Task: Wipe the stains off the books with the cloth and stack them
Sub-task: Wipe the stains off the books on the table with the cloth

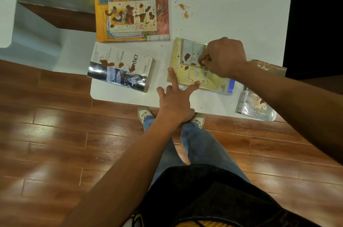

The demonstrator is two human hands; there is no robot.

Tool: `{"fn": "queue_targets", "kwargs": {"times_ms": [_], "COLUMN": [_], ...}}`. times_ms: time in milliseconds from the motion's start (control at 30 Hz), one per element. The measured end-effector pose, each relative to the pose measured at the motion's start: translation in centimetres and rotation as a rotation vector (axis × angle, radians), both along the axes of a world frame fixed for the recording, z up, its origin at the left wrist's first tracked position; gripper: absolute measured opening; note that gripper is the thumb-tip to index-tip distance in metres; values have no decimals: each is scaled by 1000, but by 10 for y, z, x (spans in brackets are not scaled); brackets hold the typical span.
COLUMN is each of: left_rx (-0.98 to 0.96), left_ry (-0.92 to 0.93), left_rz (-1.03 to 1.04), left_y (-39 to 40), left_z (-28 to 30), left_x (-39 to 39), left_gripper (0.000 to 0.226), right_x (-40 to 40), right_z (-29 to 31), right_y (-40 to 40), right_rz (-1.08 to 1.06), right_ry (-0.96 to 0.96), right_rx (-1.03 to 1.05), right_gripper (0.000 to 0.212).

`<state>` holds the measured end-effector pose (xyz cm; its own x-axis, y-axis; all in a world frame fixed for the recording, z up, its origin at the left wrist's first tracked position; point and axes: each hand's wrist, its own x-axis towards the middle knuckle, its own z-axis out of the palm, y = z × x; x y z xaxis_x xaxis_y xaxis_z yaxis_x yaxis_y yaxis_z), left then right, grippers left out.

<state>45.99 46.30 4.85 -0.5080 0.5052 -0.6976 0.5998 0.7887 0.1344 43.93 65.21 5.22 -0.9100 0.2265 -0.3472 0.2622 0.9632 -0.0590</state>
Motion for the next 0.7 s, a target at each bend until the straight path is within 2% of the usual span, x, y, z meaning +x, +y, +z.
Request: {"fn": "queue_targets", "kwargs": {"times_ms": [100,233,333,467,600,700], "left_rx": [-3,-7,1,0,5,-8], "left_ry": [1,6,10,11,6,5], "left_rz": [3,-1,8,4,13,4], "left_y": [0,1,1,0,1,0], "left_z": [1,0,0,-1,-1,-1], "left_x": [-1,0,-1,1,0,1], "left_gripper": [88,88,89,89,90,89], "right_x": [-6,2,-5,-1,-6,-3], "right_z": [-2,-1,0,-2,-3,-1], "right_y": [5,-3,2,-9,-6,-14], "right_rz": [-77,45,-37,79,-7,74], "right_ry": [24,-6,29,1,27,7], "right_rx": [39,-2,40,9,29,-9], "right_gripper": [24,20,22,20,21,20]}}
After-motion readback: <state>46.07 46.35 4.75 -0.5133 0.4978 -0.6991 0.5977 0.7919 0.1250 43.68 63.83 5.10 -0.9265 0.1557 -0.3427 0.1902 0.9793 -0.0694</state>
